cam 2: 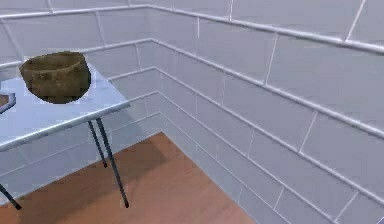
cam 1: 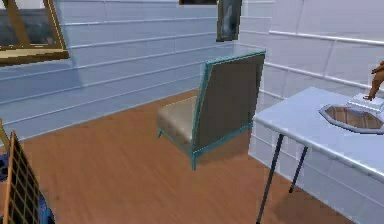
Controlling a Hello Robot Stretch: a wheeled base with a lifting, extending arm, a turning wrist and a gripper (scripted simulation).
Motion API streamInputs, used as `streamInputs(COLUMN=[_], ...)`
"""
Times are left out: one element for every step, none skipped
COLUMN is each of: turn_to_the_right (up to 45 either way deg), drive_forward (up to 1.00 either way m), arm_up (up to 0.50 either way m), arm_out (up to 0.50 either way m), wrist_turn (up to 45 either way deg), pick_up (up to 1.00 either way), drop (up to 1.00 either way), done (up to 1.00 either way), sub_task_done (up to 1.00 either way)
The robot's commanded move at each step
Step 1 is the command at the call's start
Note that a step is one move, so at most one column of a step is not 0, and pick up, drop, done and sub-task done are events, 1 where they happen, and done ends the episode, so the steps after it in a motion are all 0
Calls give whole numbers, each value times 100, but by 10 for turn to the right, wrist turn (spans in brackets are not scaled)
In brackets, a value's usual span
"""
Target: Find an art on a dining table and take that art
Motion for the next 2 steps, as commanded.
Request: streamInputs(turn_to_the_right=[0,450], drive_forward=[30,0], arm_up=[0,0], arm_out=[0,0], wrist_turn=[0,0], pick_up=[0,0], drop=[0,0], done=[0,0], sub_task_done=[0,0])
